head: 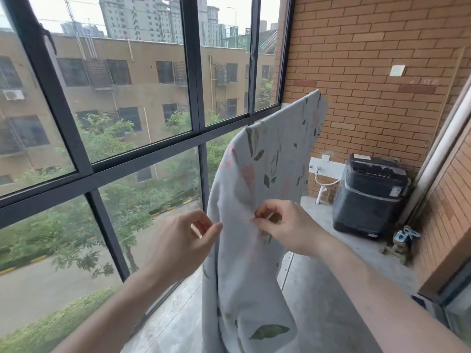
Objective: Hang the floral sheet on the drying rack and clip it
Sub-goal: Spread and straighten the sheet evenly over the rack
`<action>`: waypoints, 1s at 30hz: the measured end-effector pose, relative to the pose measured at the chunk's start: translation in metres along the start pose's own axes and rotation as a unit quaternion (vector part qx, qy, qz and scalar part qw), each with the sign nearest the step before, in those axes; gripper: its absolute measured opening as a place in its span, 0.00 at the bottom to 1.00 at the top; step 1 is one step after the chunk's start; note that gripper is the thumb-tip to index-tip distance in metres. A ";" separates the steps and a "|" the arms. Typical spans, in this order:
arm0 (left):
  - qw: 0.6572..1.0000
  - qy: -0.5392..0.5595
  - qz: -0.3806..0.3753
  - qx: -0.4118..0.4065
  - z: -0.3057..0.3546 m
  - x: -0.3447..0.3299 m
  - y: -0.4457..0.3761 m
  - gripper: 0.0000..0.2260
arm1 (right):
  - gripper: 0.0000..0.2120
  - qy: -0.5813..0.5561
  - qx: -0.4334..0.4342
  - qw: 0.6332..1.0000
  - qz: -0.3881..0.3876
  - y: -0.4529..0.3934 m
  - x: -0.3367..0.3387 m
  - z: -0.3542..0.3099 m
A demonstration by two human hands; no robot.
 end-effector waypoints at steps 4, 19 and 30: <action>0.998 -0.032 -0.051 -0.014 0.015 -0.023 0.010 0.15 | 0.04 0.008 0.004 1.000 -0.022 0.000 0.001 0.001; 0.986 -0.161 0.045 0.017 -0.005 -0.038 -0.008 0.21 | 0.15 -0.026 -0.030 0.999 0.033 0.024 0.028 0.040; 0.983 0.046 0.175 0.015 -0.016 -0.002 -0.009 0.09 | 0.23 0.032 0.132 0.983 0.126 -0.054 0.025 -0.014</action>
Point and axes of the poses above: each hand's wrist, its own y-axis away from the middle knuckle, its own x-axis out of the back of the hand, z = x × y, the point moved 3 cm from there along -y, towards the middle knuckle, and after that the axes turned 4 degrees about z, right-handed, at the moved point
